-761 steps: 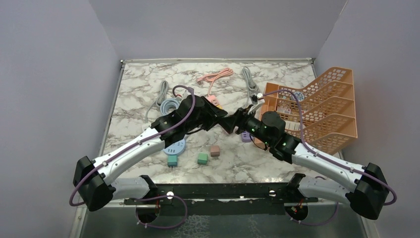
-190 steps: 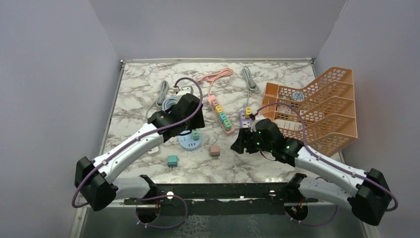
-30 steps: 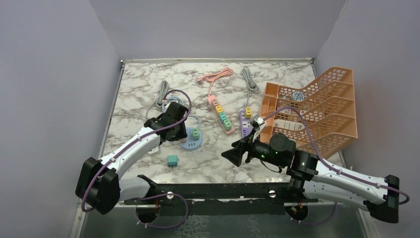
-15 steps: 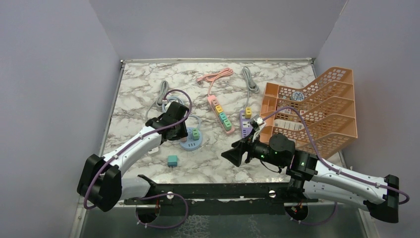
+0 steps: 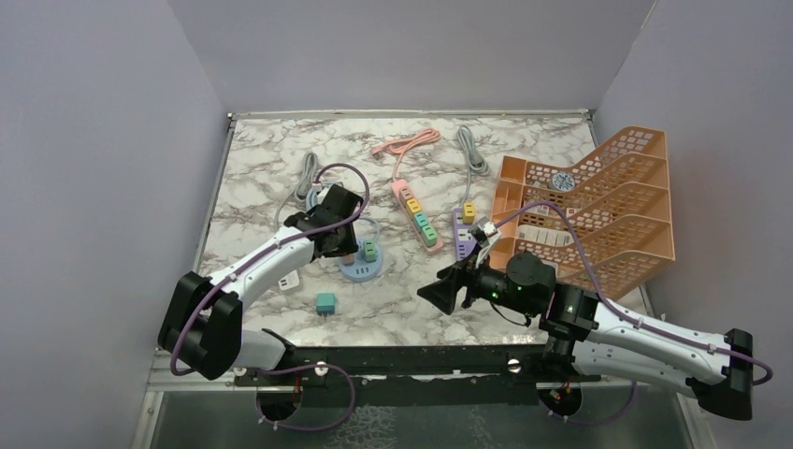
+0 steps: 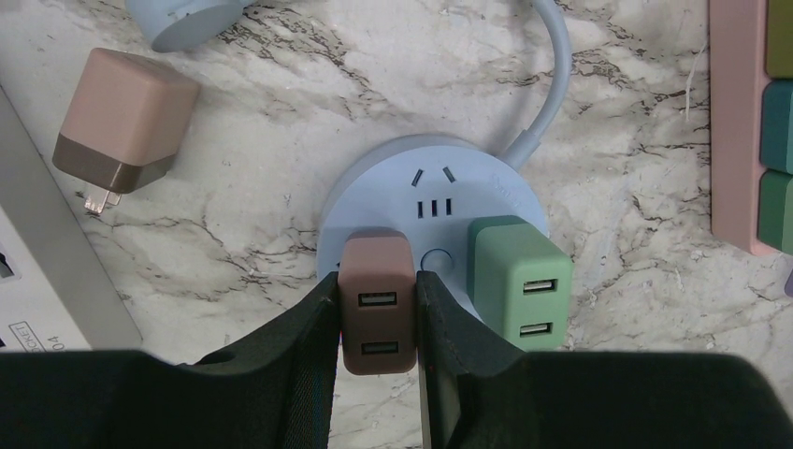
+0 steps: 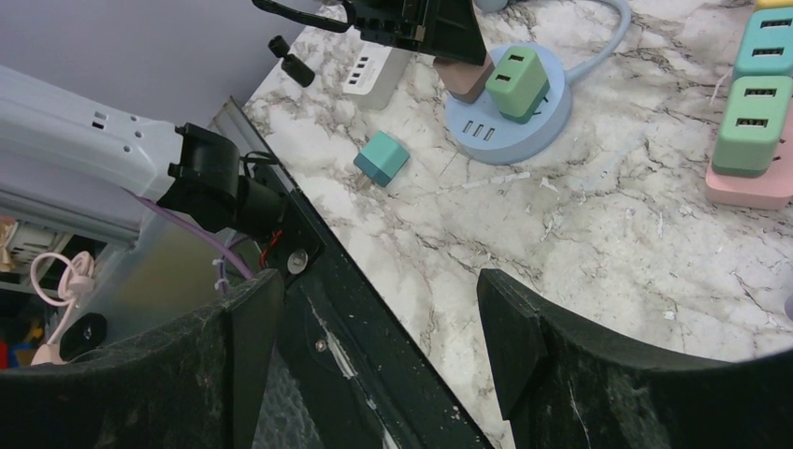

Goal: Insert the plug

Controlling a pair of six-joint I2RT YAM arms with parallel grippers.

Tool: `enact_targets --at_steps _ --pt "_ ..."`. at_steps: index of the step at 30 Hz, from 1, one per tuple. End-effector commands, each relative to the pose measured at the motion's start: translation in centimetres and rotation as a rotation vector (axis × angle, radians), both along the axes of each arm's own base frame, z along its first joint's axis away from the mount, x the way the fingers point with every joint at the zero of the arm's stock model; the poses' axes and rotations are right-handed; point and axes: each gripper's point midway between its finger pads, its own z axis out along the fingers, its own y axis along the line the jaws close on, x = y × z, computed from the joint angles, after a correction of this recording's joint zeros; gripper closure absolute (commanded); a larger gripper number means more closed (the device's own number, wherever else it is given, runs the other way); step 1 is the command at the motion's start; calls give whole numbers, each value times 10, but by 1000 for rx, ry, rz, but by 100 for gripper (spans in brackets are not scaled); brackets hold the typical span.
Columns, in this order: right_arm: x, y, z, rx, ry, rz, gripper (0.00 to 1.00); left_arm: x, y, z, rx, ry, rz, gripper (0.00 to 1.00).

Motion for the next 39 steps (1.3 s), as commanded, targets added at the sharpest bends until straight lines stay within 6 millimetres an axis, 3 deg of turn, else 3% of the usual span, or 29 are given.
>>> enact_targets --at_steps 1,10,26,34,39 --pt "1 0 -6 -4 10 -14 24 -30 21 -44 104 159 13 100" --pt "3 2 -10 -15 16 -18 24 -49 31 -69 180 214 30 100" --pt "4 0 -12 -18 20 -32 24 -93 26 -103 220 217 67 100" --pt "5 -1 -11 -18 19 -36 24 -91 18 -98 179 187 89 100" --pt "5 -3 -10 -19 15 -41 24 -77 9 -77 157 140 68 100"
